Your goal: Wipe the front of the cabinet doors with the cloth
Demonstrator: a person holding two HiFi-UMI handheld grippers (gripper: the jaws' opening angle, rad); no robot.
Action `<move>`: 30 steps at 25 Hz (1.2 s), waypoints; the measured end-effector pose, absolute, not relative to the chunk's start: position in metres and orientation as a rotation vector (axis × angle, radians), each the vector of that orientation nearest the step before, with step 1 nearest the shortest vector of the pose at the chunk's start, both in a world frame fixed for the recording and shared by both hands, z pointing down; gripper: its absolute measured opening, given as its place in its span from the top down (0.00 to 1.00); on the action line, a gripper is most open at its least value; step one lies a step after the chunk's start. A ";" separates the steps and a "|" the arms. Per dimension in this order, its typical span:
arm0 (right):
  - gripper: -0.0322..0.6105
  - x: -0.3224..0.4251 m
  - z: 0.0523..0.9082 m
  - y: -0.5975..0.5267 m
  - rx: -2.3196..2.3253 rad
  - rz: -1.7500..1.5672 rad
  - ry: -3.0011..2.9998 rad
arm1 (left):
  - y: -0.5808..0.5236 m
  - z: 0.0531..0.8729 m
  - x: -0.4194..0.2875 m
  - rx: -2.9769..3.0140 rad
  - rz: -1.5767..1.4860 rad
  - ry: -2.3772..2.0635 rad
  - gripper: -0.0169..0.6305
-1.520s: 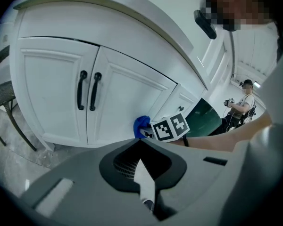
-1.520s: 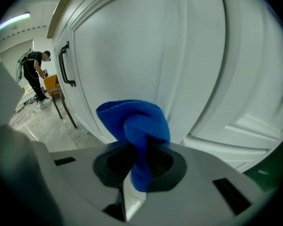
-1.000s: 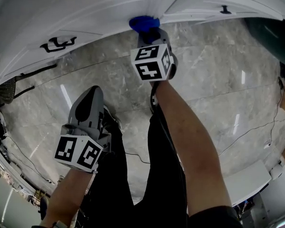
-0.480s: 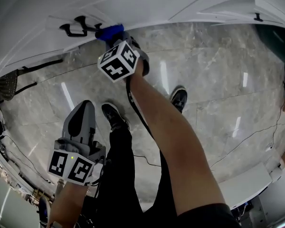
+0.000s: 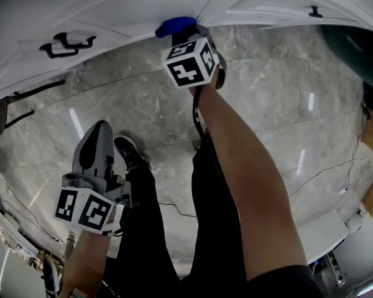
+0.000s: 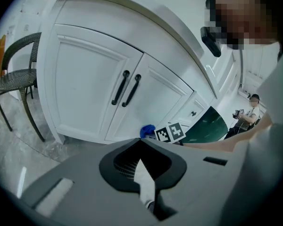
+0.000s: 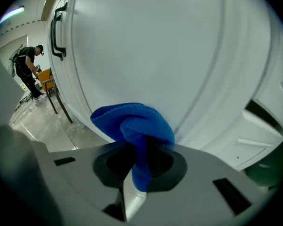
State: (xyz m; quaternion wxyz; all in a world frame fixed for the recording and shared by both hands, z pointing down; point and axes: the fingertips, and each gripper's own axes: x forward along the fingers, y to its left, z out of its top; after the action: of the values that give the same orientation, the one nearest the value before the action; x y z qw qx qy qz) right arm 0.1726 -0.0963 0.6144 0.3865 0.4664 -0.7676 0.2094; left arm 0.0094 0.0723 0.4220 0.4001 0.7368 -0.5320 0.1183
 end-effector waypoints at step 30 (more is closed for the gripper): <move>0.87 -0.002 0.663 -0.043 0.923 0.629 -2.075 | 0.098 0.434 -0.053 1.883 0.333 -1.282 0.97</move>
State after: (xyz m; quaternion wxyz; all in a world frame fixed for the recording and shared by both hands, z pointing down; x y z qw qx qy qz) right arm -0.0021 -0.0431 0.6633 0.3826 0.3621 -0.8135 0.2464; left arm -0.0529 0.0975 0.4344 0.4074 0.7470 -0.5085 0.1320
